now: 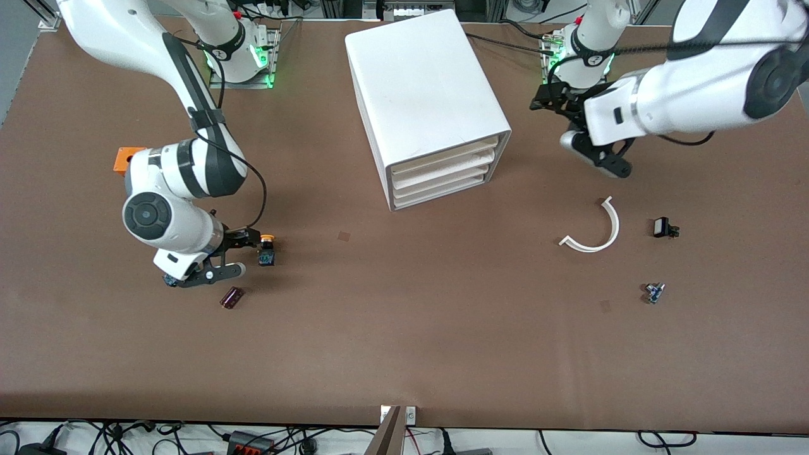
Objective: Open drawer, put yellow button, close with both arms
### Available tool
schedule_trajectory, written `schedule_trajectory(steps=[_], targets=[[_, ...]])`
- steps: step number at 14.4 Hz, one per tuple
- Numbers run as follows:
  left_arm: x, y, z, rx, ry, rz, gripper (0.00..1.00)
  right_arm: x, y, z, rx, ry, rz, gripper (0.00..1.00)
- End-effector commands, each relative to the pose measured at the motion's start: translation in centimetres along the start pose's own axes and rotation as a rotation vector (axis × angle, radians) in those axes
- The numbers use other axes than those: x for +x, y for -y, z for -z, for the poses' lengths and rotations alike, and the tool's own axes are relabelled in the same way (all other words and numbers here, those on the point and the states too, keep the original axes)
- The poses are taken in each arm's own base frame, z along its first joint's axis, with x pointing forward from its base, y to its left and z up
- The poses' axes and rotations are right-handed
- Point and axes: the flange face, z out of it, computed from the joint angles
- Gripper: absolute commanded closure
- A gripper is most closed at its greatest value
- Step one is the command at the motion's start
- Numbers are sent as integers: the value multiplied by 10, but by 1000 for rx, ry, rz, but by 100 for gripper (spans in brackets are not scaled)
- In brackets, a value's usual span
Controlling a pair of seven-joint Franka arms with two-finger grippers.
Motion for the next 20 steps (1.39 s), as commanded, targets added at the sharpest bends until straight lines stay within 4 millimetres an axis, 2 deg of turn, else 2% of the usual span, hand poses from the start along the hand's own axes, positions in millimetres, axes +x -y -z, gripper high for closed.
schedule_trajectory(steps=[1,4,6,8,10,12,14,16,17,18,19,20], targets=[[37,29,-34,-154,81,-117,0,10,13,-18,41,-7,-27,0],[76,83,-72,-376,71,-184,0,14,14,-48,49,0,-33,0],[94,105,-93,-479,53,-203,0,14,15,-64,50,23,-35,0],[98,113,-106,-547,30,-203,0,13,15,-79,49,48,-35,0],[103,118,-131,-632,-26,-230,0,13,15,-92,49,60,-38,0],[103,129,-154,-631,-80,-279,1,12,16,-94,75,64,-55,0],[102,134,-169,-651,-105,-341,11,12,17,-96,76,68,-54,2],[104,140,-177,-659,-116,-375,20,12,17,-100,76,73,-54,18],[103,140,-184,-671,-108,-395,26,12,17,-100,76,73,-54,28],[101,133,-195,-683,-87,-398,26,12,17,-100,76,73,-53,38],[97,132,-210,-700,-73,-387,26,12,17,-100,76,73,-54,55],[95,129,-215,-719,-81,-389,27,12,17,-99,76,71,-53,67]])
